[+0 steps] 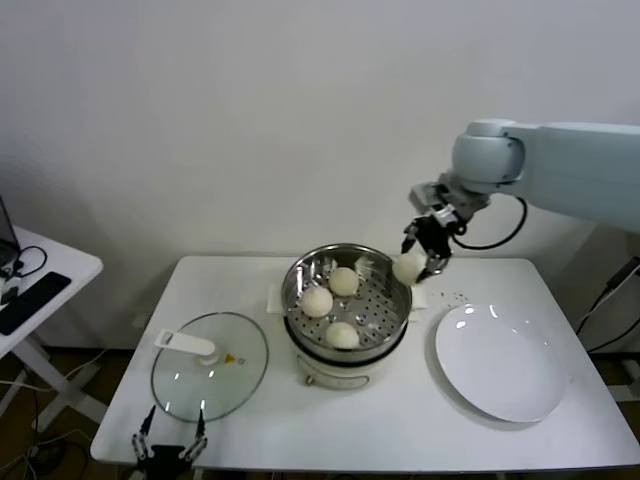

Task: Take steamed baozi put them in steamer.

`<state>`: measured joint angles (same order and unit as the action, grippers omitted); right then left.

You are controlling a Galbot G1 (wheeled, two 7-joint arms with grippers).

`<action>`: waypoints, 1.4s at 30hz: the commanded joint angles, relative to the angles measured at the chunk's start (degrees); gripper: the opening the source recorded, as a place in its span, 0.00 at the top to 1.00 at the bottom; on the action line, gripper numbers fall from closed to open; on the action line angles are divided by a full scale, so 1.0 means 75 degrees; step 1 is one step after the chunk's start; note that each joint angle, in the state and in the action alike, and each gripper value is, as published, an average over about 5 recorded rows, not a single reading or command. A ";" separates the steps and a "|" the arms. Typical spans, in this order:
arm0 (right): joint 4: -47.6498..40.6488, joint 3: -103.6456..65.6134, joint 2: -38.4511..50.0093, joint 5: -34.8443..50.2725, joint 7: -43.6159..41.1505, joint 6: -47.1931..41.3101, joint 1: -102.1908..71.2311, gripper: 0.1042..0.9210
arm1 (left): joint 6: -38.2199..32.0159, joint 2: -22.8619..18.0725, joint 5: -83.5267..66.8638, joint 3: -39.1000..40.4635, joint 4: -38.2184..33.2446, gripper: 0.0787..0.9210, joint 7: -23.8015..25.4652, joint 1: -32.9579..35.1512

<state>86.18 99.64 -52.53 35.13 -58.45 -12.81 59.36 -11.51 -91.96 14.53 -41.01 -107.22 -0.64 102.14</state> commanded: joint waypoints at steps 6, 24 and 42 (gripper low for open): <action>-0.0967 -0.1260 -0.0538 -0.1078 0.0432 -0.0396 -0.2527 0.37 | -0.0052 0.0005 0.0075 0.0020 0.0157 0.12 0.0024 -0.0035; -0.1481 -0.1577 -0.0553 -0.1439 0.0541 -0.0314 -0.3378 0.37 | -0.0149 -0.0022 0.0089 0.0001 0.0257 0.12 -0.0010 -0.0052; -0.0939 -0.1446 0.0112 -0.0121 0.0474 -0.0248 -0.1921 0.12 | -0.0111 -0.0016 0.0087 -0.0005 0.0156 0.12 -0.0009 -0.0058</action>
<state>76.71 88.28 -55.05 28.44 -54.52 -14.62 38.27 -12.41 -92.11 15.15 -41.10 -105.83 -0.74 101.66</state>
